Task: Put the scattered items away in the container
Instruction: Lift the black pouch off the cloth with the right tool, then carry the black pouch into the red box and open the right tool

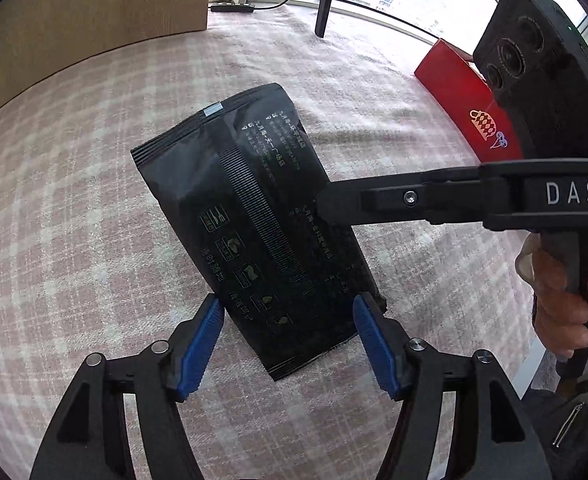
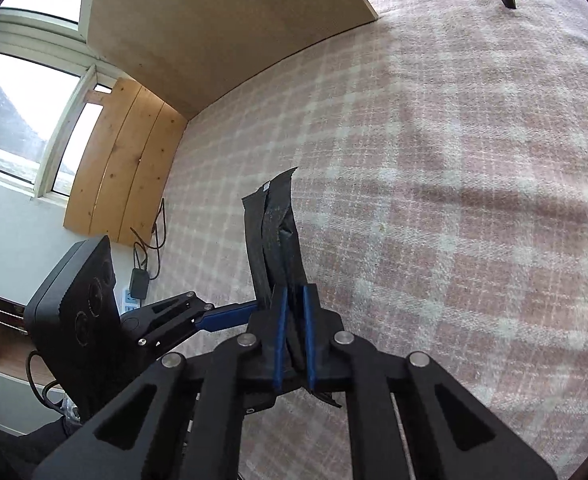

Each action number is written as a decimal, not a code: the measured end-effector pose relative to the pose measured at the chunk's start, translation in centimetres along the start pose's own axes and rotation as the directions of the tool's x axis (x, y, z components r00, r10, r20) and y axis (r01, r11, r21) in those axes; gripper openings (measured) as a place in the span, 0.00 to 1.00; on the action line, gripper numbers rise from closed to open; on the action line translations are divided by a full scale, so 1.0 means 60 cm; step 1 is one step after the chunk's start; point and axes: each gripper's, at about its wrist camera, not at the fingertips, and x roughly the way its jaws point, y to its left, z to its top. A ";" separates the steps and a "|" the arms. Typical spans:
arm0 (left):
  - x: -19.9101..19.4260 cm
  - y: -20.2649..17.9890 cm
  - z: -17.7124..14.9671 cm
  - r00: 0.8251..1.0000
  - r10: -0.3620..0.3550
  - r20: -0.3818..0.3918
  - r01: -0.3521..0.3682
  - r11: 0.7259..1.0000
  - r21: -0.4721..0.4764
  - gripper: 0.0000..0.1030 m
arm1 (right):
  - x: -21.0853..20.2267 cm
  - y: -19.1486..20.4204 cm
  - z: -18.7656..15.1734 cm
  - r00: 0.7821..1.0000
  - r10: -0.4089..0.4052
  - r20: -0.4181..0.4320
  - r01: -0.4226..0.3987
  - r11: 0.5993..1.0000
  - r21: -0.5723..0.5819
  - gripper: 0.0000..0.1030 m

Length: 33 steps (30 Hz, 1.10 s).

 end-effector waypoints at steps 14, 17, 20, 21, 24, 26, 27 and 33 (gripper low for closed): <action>-0.032 0.019 0.000 0.992 -0.062 0.111 0.068 0.996 -0.053 0.45 | -0.045 0.019 -0.010 0.997 -0.018 0.077 0.019 1.000 -0.012 0.08; -0.043 0.010 0.009 0.988 -0.072 0.137 0.078 0.996 -0.039 0.45 | -0.068 0.032 -0.012 0.993 -0.029 0.110 0.033 0.999 -0.038 0.08; -0.054 -0.005 0.022 0.985 -0.086 0.150 0.089 0.996 -0.016 0.45 | -0.098 0.040 -0.016 0.988 -0.043 0.146 0.052 0.997 -0.058 0.08; -0.059 -0.014 0.027 0.984 -0.090 0.155 0.092 0.996 -0.002 0.45 | -0.109 0.041 -0.018 0.986 -0.046 0.158 0.057 0.996 -0.064 0.07; -0.072 -0.039 0.041 0.980 -0.103 0.170 0.097 0.994 0.042 0.45 | -0.143 0.044 -0.024 0.977 -0.060 0.203 0.077 0.994 -0.079 0.07; -0.076 -0.065 0.056 0.978 -0.110 0.175 0.097 0.992 0.080 0.45 | -0.170 0.042 -0.029 0.968 -0.079 0.239 0.100 0.992 -0.080 0.07; -0.078 -0.079 0.064 0.978 -0.114 0.176 0.097 0.990 0.100 0.45 | -0.185 0.038 -0.032 0.963 -0.085 0.257 0.107 0.991 -0.075 0.07; -0.077 -0.179 0.109 0.974 -0.147 0.175 0.103 0.965 0.239 0.44 | -0.280 0.004 -0.054 0.919 -0.141 0.369 0.157 0.987 -0.014 0.07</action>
